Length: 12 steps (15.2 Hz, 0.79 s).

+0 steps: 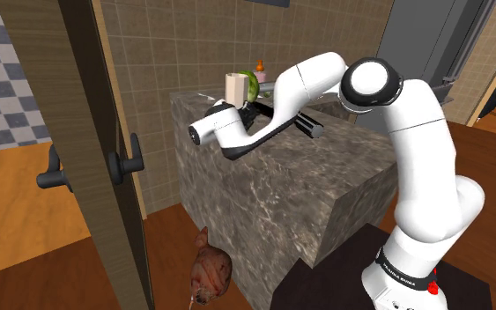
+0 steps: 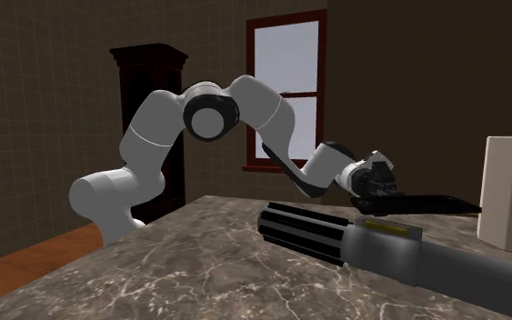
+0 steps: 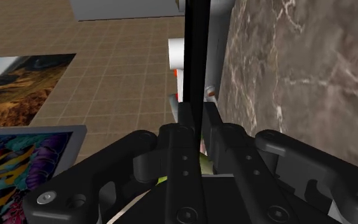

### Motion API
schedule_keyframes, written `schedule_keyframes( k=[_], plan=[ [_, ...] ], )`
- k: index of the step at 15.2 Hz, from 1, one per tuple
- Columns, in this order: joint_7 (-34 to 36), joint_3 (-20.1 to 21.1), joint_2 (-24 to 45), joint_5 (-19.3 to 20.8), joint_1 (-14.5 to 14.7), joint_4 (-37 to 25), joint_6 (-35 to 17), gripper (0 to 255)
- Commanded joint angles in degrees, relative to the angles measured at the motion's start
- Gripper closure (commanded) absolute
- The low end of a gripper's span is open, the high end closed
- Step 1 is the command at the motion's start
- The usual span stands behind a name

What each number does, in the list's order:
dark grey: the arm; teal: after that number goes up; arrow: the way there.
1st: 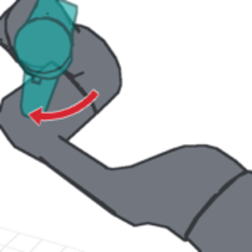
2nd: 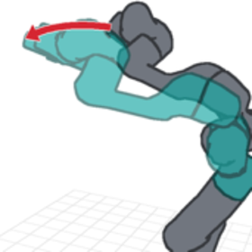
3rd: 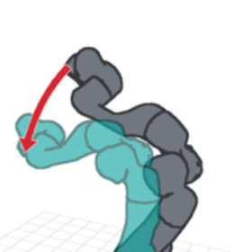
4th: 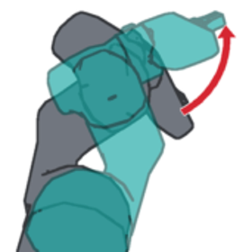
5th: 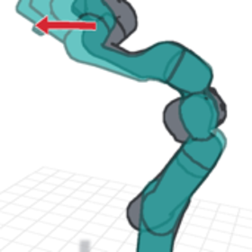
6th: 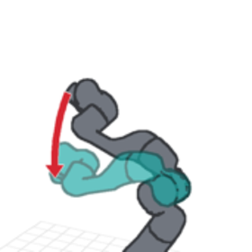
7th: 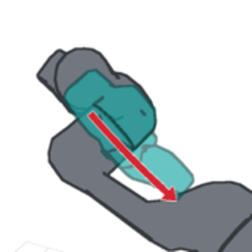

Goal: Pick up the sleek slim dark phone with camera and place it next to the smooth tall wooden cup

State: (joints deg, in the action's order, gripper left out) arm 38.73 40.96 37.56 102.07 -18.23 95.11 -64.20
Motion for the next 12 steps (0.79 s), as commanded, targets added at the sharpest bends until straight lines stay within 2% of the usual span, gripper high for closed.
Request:
schedule_keyframes(
  k=[1, 3, 5, 6, 10, 12],
  plan=[
    [-0.4, 0.2, 1.9, -3.3, -1.1, -0.3, -4.0, 0],
    [1.4, 0.5, -0.2, -4.3, -3.5, 3.5, -5.3, 0],
    [-0.8, 0.4, 0.5, -3.5, -2.1, 0.7, -4.9, 0],
    [0.1, 3.1, 2.8, -2.1, -3.3, 0.7, -2.5, 0],
    [-0.8, 11.2, 8.3, 1.7, -2.9, -2.2, 6.1, 0],
    [-1.4, 14.9, 10.5, 4.6, -5.1, -2.0, 8.4, 0]
  ],
)
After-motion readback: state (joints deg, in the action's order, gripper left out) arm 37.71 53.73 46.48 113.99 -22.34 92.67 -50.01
